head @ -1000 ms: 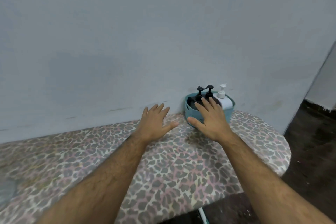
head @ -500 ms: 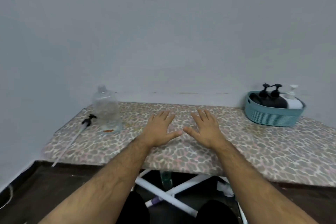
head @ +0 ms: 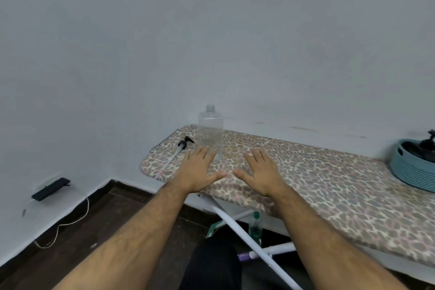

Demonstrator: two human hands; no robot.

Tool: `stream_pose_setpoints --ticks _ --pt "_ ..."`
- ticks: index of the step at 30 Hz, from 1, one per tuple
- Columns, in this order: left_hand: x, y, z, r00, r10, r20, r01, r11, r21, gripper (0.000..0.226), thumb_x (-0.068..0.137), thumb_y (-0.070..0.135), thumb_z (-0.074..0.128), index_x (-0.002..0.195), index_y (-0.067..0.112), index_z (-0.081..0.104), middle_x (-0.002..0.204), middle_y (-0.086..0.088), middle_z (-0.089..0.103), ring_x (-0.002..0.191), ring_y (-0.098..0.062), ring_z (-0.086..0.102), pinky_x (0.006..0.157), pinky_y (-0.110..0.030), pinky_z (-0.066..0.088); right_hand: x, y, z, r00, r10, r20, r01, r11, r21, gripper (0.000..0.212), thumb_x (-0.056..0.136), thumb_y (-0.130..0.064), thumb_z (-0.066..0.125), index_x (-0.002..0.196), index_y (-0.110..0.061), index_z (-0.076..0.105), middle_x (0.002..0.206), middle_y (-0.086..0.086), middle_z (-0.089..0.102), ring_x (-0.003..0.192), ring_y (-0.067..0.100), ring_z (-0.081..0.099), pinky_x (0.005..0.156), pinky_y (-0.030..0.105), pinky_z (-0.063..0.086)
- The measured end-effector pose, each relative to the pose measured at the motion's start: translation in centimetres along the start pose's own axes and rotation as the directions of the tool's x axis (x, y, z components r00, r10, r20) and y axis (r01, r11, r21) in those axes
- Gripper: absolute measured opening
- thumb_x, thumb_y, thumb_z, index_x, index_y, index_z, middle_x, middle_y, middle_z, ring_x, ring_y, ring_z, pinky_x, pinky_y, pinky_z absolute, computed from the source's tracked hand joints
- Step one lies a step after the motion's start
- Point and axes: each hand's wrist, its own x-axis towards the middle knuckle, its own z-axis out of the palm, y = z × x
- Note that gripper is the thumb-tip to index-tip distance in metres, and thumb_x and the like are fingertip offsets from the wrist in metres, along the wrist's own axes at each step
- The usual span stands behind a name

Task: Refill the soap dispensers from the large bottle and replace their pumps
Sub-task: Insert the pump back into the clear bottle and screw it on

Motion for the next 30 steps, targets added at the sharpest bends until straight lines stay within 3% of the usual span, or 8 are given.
stream_pose_setpoints --ticks 4,9,13,15,22,25,30 --pt "-0.8 -2.7 0.4 0.999 -0.028 -0.033 0.027 1.000 -0.008 0.091 0.085 0.081 0.027 0.157 0.026 0.018 0.165 -0.002 0.015 0.152 -0.020 0.009 0.122 -0.049 0.006 1.0 -2.2 1.3 0.999 -0.033 0.028 0.033 0.999 0.016 0.104 0.074 -0.089 0.014 0.158 -0.028 0.014 0.167 0.003 0.001 0.153 0.022 -0.005 0.123 0.048 0.002" --pt "-0.6 -5.1 1.3 0.994 -0.063 -0.091 0.058 0.997 -0.054 0.090 0.085 0.081 0.028 0.155 0.025 0.024 0.163 -0.002 0.022 0.150 -0.018 0.016 0.122 -0.045 0.011 2.7 -4.0 1.8 0.997 -0.070 0.017 0.068 0.992 0.107 0.099 0.079 -0.086 0.027 0.157 -0.026 0.021 0.165 0.005 0.015 0.152 0.022 0.011 0.122 0.047 0.014" --pt "0.0 -6.1 1.8 0.979 -0.106 -0.176 0.077 0.984 -0.162 0.083 0.088 0.077 0.035 0.151 0.024 0.033 0.157 -0.001 0.036 0.144 -0.018 0.031 0.116 -0.040 0.022 4.3 -4.8 2.0 0.999 -0.033 -0.024 0.039 0.953 0.300 0.093 0.082 -0.067 0.063 0.155 -0.022 0.028 0.159 0.004 0.032 0.144 0.022 0.032 0.116 0.040 0.029" --pt "0.6 -6.4 1.9 0.961 -0.155 -0.229 0.101 0.968 -0.229 0.077 0.089 0.072 0.042 0.148 0.023 0.040 0.150 -0.001 0.046 0.137 -0.018 0.041 0.110 -0.036 0.030 5.1 -5.0 2.1 0.999 0.022 -0.046 0.000 0.903 0.429 0.089 0.081 -0.056 0.072 0.153 -0.021 0.031 0.156 0.004 0.038 0.138 0.021 0.041 0.110 0.037 0.035" --pt "3.3 -7.6 1.7 0.929 -0.275 -0.247 0.179 0.919 -0.351 0.063 0.091 0.057 0.055 0.144 0.023 0.046 0.143 0.000 0.054 0.127 -0.017 0.052 0.102 -0.036 0.041 8.2 -4.6 2.2 0.983 0.177 -0.057 -0.086 0.705 0.704 0.082 0.081 -0.036 0.080 0.149 -0.023 0.035 0.147 0.007 0.046 0.121 0.019 0.050 0.092 0.033 0.045" --pt "4.5 -7.8 1.4 0.916 -0.310 -0.253 0.187 0.891 -0.414 0.061 0.091 0.054 0.057 0.143 0.022 0.047 0.140 0.000 0.056 0.124 -0.018 0.055 0.100 -0.035 0.042 9.4 -4.2 2.1 0.979 0.199 -0.042 -0.103 0.660 0.744 0.084 0.080 -0.031 0.082 0.150 -0.023 0.034 0.145 0.008 0.046 0.118 0.020 0.051 0.097 0.039 0.048" --pt "6.3 -8.2 1.1 0.880 -0.396 -0.262 0.190 0.799 -0.570 0.050 0.092 0.044 0.062 0.135 0.019 0.056 0.129 -0.001 0.064 0.114 -0.014 0.060 0.094 -0.027 0.043 11.5 -3.4 1.6 0.987 0.160 0.011 -0.104 0.584 0.805 0.090 0.078 -0.024 0.084 0.150 -0.022 0.031 0.145 0.011 0.046 0.120 0.022 0.051 0.094 0.037 0.049"
